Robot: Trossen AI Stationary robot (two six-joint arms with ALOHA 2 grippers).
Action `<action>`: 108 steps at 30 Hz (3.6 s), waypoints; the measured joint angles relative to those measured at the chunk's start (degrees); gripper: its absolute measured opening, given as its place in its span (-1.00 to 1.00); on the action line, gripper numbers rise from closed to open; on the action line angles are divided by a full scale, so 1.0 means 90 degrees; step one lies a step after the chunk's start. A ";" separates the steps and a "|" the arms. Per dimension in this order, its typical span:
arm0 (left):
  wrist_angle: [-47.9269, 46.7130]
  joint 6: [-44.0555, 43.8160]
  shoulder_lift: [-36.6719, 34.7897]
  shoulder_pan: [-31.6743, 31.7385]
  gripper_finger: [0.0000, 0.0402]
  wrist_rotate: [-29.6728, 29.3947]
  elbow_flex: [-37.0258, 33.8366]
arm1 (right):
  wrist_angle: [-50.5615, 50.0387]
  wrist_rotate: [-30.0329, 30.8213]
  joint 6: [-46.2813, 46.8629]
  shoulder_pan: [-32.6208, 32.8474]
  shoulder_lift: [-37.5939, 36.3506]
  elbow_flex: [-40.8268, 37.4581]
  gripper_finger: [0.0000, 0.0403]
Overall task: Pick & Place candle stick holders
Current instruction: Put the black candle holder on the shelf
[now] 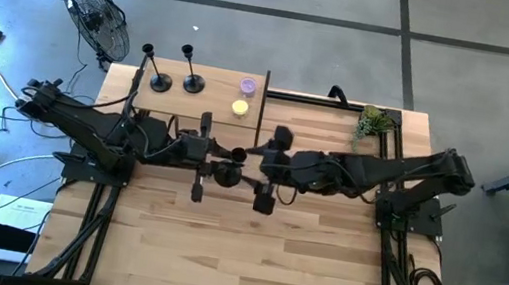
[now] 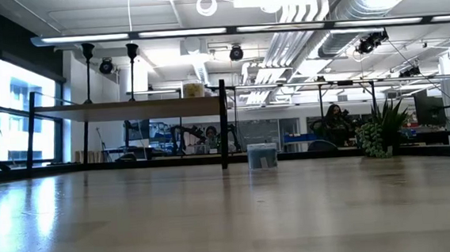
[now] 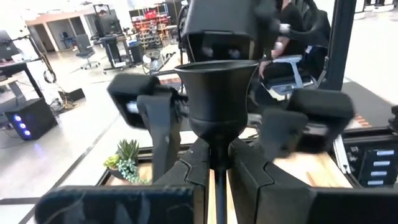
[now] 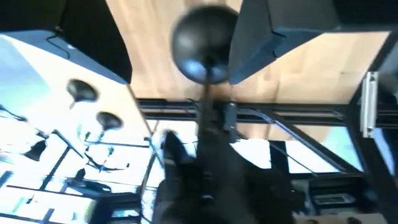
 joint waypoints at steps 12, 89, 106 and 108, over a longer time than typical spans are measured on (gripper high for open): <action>0.0357 -0.0225 -0.0084 -0.0009 -0.86 -0.1596 0.0000 | -0.1305 0.0669 0.0135 0.0236 -0.0964 0.0000 0.37; -0.7679 -0.9616 -0.1451 0.1782 -0.86 -0.7393 -0.1841 | -0.3602 0.0898 0.1289 0.0704 -0.3281 -0.0002 0.37; -0.7437 -0.9676 -0.1456 0.1788 -0.86 -0.7505 -0.2127 | -0.3583 0.0905 0.1307 0.0685 -0.3281 -0.0002 0.37; -0.7402 -0.9674 -0.1431 0.1788 -0.86 -0.7505 -0.2127 | -0.3583 0.0908 0.1309 0.0685 -0.3281 -0.0002 0.37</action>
